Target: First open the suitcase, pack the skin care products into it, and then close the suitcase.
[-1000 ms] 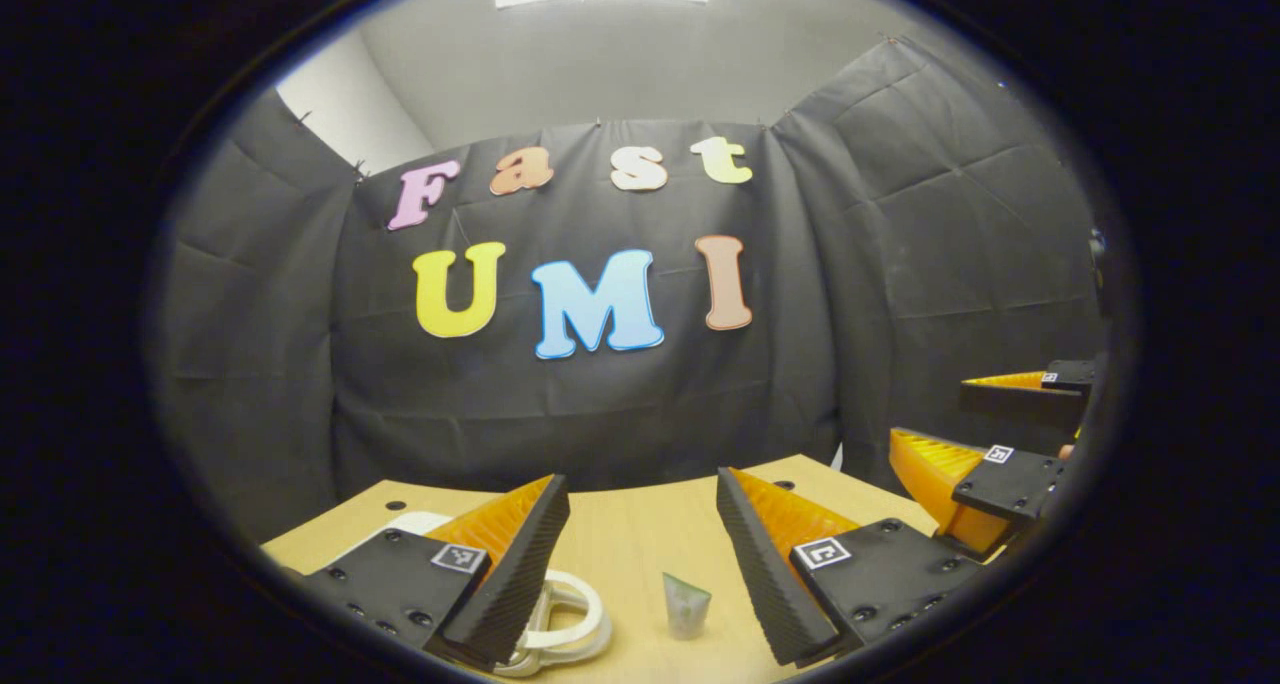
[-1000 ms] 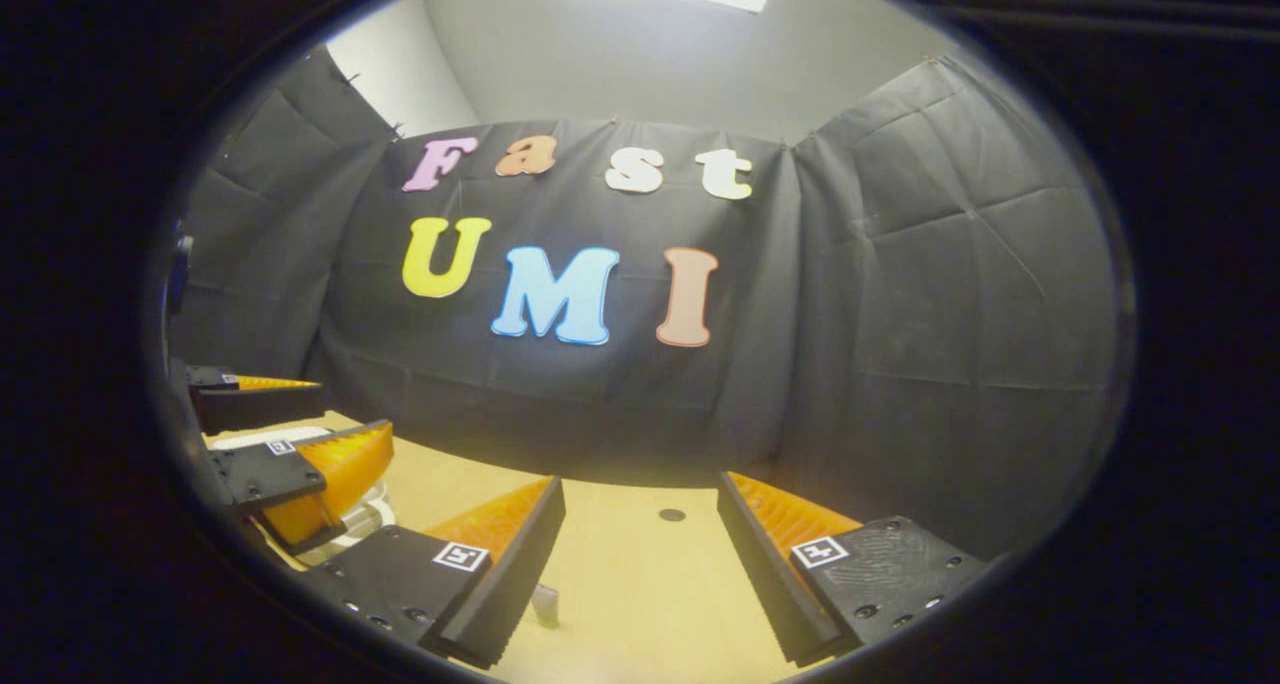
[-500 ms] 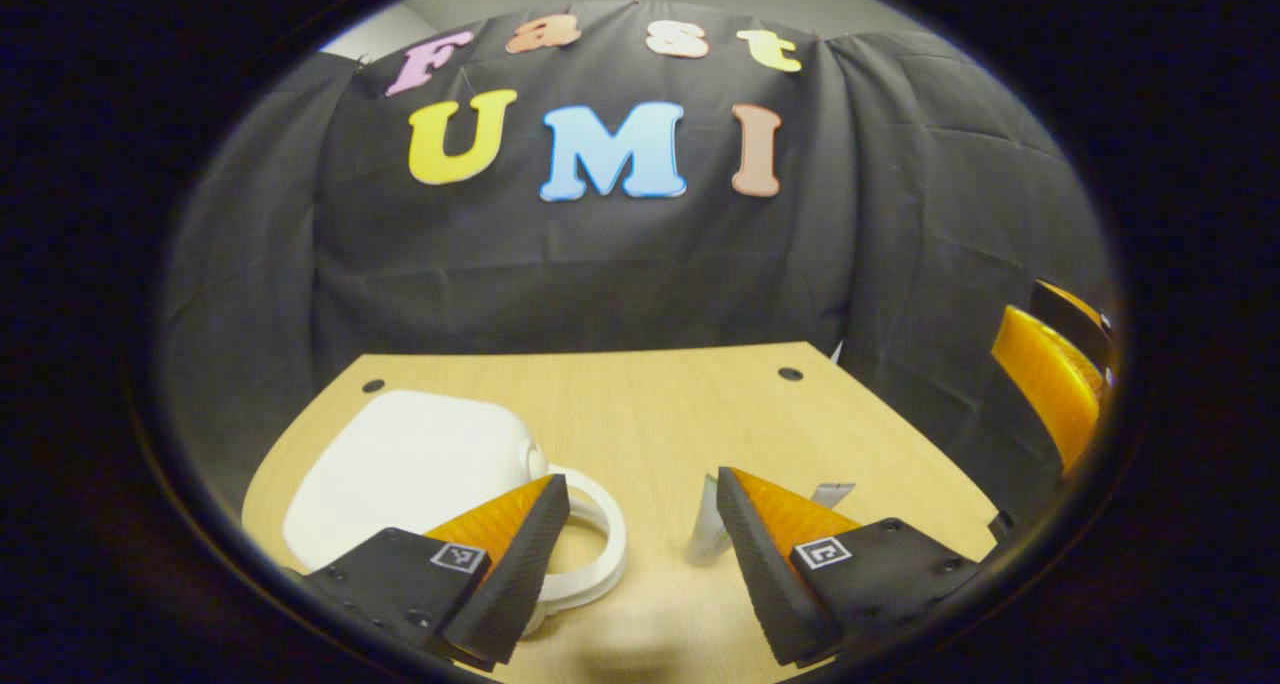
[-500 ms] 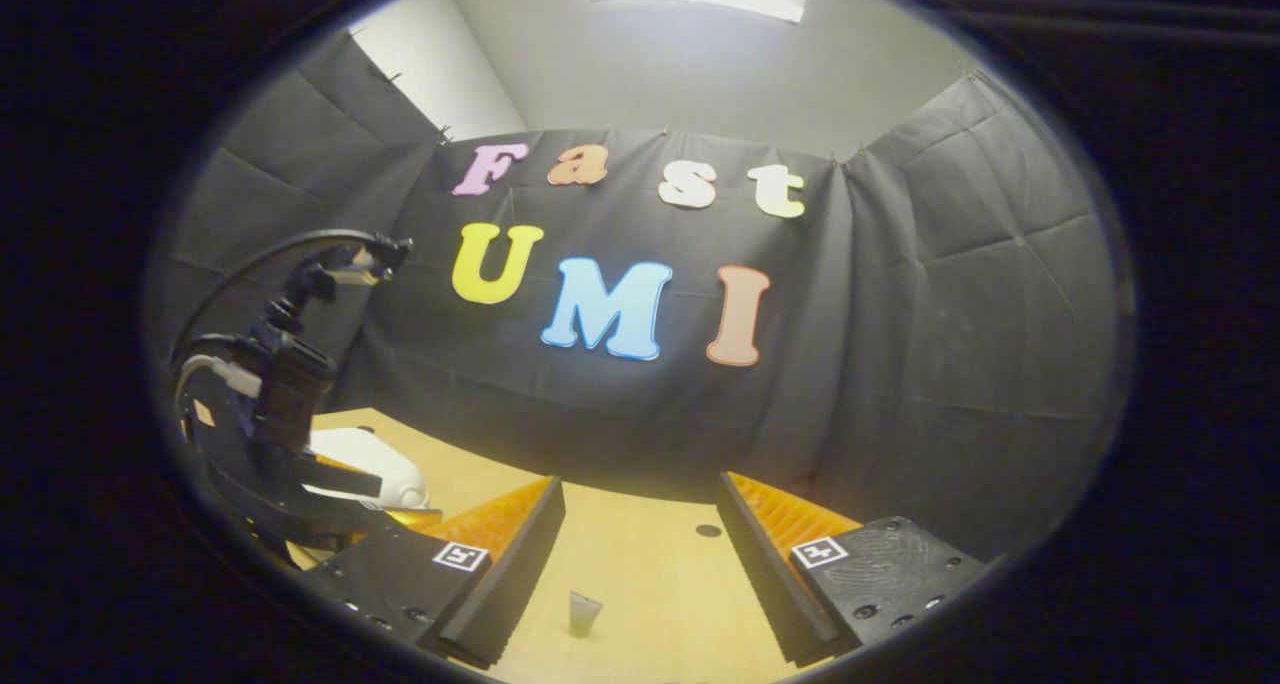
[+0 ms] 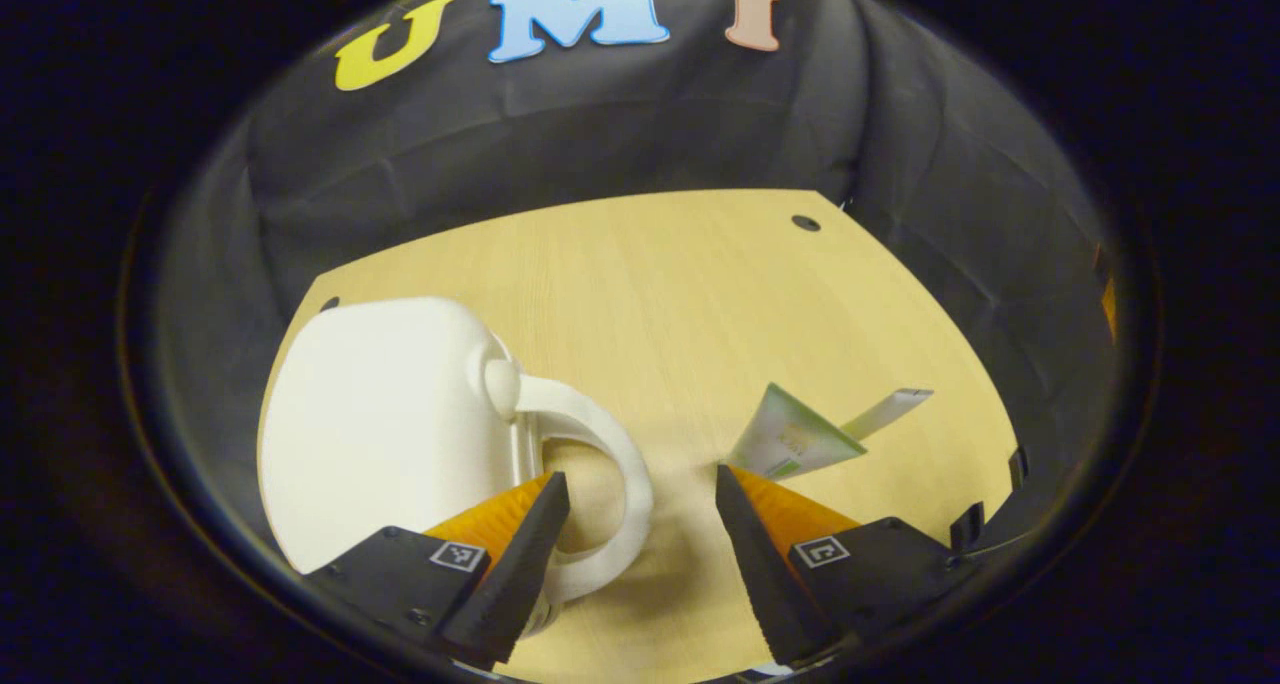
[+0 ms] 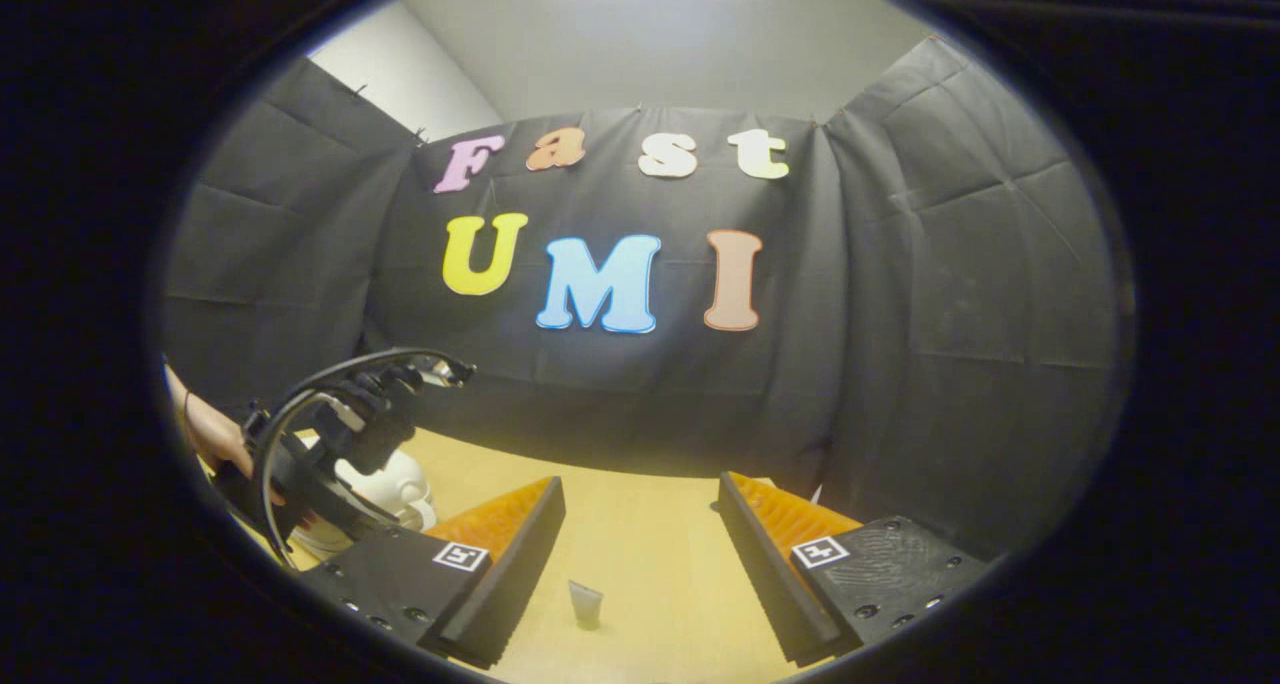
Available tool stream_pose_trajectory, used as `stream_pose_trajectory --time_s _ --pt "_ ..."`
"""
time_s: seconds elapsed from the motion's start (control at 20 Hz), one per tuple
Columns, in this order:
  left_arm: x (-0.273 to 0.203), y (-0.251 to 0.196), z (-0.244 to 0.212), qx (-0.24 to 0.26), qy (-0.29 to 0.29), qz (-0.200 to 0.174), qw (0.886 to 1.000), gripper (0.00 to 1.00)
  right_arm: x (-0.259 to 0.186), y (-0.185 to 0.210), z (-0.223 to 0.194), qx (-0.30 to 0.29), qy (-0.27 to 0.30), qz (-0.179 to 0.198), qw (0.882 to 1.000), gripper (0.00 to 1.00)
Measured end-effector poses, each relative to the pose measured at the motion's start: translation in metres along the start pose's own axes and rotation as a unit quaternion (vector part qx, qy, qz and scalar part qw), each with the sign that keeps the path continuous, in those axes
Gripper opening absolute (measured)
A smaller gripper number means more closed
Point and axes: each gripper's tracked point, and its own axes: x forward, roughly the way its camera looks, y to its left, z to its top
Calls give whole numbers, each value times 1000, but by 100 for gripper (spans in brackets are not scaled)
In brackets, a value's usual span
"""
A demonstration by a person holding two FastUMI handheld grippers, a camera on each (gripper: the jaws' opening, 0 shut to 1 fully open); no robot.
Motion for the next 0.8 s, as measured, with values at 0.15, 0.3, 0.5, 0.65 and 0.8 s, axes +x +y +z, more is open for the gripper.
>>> stream_pose_trajectory --time_s 0.15,0.3,0.5,0.65,0.8 --pt "14 5 -7 2 38 12 999 72 3 -5 -3 -4 4 6 1000 94" --pt "22 8 -11 -2 56 20 998 56 6 -9 -3 0 2 21 1000 94" --pt "25 8 -14 -8 71 33 997 34 13 -11 -5 -4 1 46 999 94" --pt "16 5 -6 18 69 40 997 24 17 -9 -4 1 -1 68 998 94" --pt "3 2 3 47 61 50 996 19 16 -8 -3 8 -4 84 996 94"
